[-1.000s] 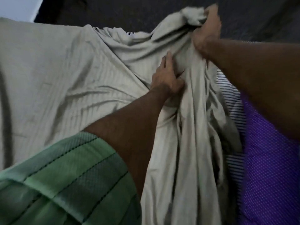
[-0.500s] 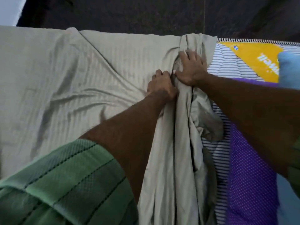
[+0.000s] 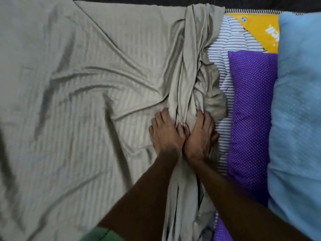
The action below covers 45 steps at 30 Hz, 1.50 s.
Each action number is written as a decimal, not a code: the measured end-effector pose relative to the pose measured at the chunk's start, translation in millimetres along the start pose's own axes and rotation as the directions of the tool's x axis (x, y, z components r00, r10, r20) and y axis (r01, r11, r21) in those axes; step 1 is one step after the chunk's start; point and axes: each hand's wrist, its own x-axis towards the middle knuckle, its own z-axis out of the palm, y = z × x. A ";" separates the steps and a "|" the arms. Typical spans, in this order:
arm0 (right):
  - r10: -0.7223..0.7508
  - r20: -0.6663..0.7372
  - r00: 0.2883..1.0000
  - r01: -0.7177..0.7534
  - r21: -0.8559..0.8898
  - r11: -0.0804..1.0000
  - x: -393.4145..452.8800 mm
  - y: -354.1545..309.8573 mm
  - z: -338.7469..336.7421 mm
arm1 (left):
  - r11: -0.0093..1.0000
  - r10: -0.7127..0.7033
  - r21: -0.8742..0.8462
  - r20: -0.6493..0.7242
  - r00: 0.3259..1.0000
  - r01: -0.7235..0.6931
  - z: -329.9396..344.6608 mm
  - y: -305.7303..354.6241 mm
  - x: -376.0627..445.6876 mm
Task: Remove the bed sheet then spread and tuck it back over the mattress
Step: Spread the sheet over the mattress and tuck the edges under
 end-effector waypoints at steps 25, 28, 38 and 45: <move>-0.373 0.180 0.910 0.385 -0.035 0.922 -270.3 110.2 -39.5 | 0.978 -0.058 -0.200 0.010 0.998 0.059 -5.9 -130.8 -280.9; -0.473 0.338 0.814 0.516 -0.046 0.856 -319.6 140.0 -40.0 | 0.989 0.061 -0.132 0.006 0.998 -0.060 -12.7 -150.2 -333.8; -0.524 0.552 0.649 0.754 -0.374 0.540 -308.5 124.6 -47.9 | 0.988 -0.143 0.085 0.244 0.959 0.125 -6.4 -102.0 -366.4; -0.245 0.728 0.641 0.756 -0.543 0.364 -307.2 123.7 -57.4 | 0.990 -0.043 -0.105 0.429 0.902 0.097 -20.0 -91.9 -375.5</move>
